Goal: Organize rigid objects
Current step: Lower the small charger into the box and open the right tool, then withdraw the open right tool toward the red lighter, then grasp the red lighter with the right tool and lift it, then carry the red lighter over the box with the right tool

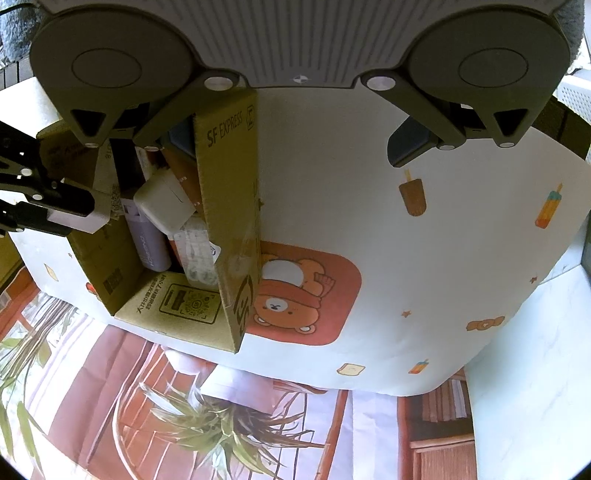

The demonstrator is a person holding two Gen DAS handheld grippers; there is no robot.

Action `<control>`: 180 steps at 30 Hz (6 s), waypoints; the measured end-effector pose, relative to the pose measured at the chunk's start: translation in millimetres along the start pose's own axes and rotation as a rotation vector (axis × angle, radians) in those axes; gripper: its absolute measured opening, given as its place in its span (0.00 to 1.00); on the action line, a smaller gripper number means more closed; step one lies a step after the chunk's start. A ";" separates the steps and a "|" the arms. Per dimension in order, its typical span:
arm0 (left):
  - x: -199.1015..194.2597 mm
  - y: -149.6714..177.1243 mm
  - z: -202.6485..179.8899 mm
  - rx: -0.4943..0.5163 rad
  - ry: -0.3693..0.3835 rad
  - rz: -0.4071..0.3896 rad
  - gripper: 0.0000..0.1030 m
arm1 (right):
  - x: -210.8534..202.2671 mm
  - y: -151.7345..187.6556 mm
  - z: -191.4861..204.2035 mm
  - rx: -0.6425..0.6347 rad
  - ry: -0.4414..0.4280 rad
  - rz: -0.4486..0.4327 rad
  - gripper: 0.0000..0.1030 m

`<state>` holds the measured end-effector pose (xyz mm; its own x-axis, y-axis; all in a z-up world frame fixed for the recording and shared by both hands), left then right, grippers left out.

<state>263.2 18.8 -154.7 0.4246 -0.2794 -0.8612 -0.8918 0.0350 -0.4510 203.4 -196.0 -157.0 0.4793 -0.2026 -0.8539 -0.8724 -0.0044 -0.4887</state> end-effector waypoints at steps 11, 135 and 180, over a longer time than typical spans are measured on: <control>1.8 -0.3 1.6 -0.012 0.011 0.001 1.00 | -7.6 4.7 3.3 0.047 -0.074 0.033 0.35; 7.8 -1.3 -41.6 0.123 0.186 -0.016 0.21 | 146.9 50.0 -169.5 0.327 0.245 0.011 0.26; 12.3 -3.3 -43.5 0.097 0.136 0.035 0.21 | 58.5 54.3 -114.9 0.384 0.123 -0.015 0.21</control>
<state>264.6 -26.6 -153.7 0.3631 -0.4031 -0.8400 -0.8836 0.1371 -0.4477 173.1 -320.6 -212.9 0.4560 -0.3214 -0.8299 -0.7552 0.3537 -0.5519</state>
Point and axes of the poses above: each gripper's, at about its wrist camera, not at the fingertips, and x roughly the way its jaws point, z to its left, y to its underside, the point moved 10 cm from there along x, roughly the way its jaws point, and after that the axes turned 10 degrees about y, right-handed, at the moved point
